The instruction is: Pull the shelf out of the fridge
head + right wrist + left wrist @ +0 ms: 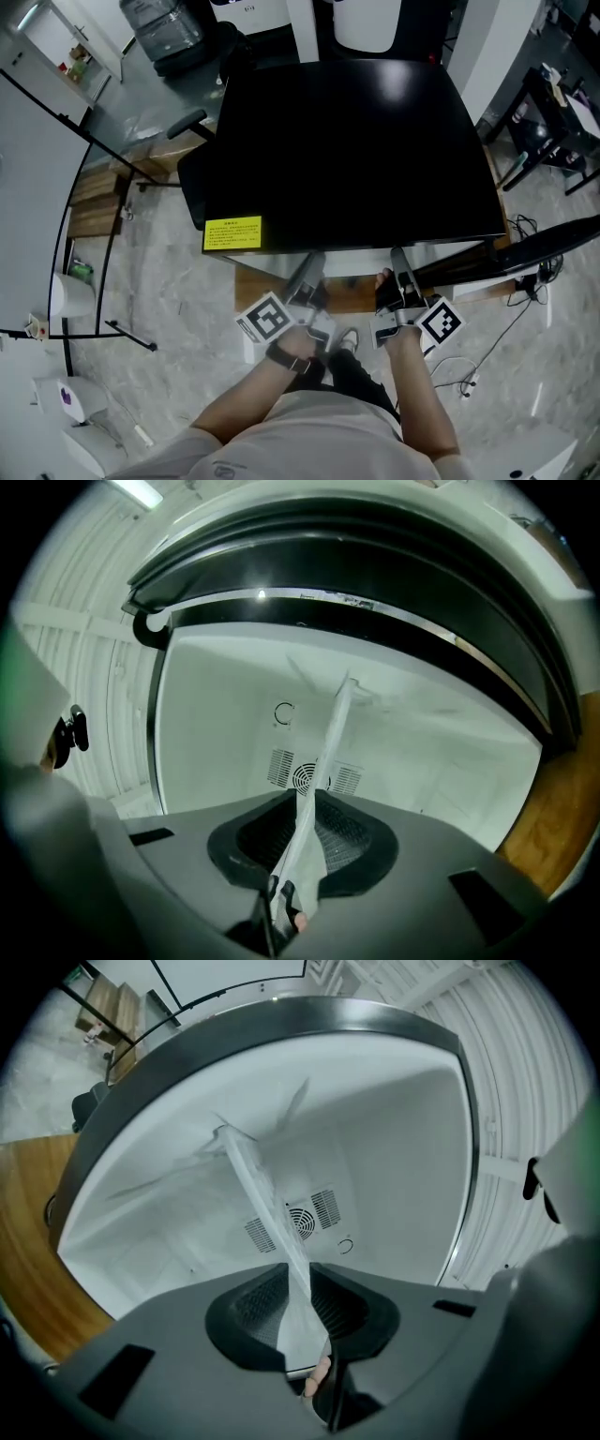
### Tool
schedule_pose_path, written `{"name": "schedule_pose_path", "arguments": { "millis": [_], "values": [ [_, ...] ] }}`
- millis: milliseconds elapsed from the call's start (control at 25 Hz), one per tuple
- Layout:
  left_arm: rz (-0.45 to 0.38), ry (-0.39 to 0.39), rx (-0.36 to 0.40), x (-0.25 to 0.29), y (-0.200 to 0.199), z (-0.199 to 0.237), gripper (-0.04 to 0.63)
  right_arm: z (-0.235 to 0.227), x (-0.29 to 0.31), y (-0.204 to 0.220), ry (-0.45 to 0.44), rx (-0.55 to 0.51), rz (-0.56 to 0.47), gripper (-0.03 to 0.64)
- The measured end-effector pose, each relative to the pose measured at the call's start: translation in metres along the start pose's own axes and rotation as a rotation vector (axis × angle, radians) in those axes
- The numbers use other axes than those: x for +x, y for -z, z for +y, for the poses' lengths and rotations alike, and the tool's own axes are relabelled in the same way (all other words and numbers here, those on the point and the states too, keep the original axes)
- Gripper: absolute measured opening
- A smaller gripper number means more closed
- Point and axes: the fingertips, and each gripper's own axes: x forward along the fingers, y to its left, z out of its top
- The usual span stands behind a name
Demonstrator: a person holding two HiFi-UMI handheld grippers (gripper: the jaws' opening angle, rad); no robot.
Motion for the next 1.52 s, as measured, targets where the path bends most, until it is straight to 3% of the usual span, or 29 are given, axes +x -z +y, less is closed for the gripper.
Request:
{"name": "schedule_pose_path", "arguments": {
  "millis": [120, 440, 920, 1240, 1520],
  "values": [
    [0.000, -0.001, -0.033, 0.002, 0.003, 0.007, 0.085, -0.004, 0.006, -0.003, -0.006, 0.042, -0.008, 0.073],
    [-0.052, 0.055, -0.136, 0.016, -0.009, 0.004, 0.098, -0.016, 0.014, -0.001, 0.003, 0.097, -0.013, 0.086],
    [-0.048, 0.055, -0.059, 0.033, -0.018, 0.015, 0.097, -0.026, 0.035, -0.013, -0.025, 0.144, -0.056, 0.086],
    [-0.086, 0.122, -0.209, 0.040, -0.020, 0.004, 0.049, -0.022, 0.038, -0.014, -0.052, 0.168, -0.076, 0.055],
    [-0.093, 0.127, -0.218, 0.039, -0.022, 0.003, 0.041, -0.022, 0.038, -0.014, -0.045, 0.187, -0.079, 0.051]
  ]
}}
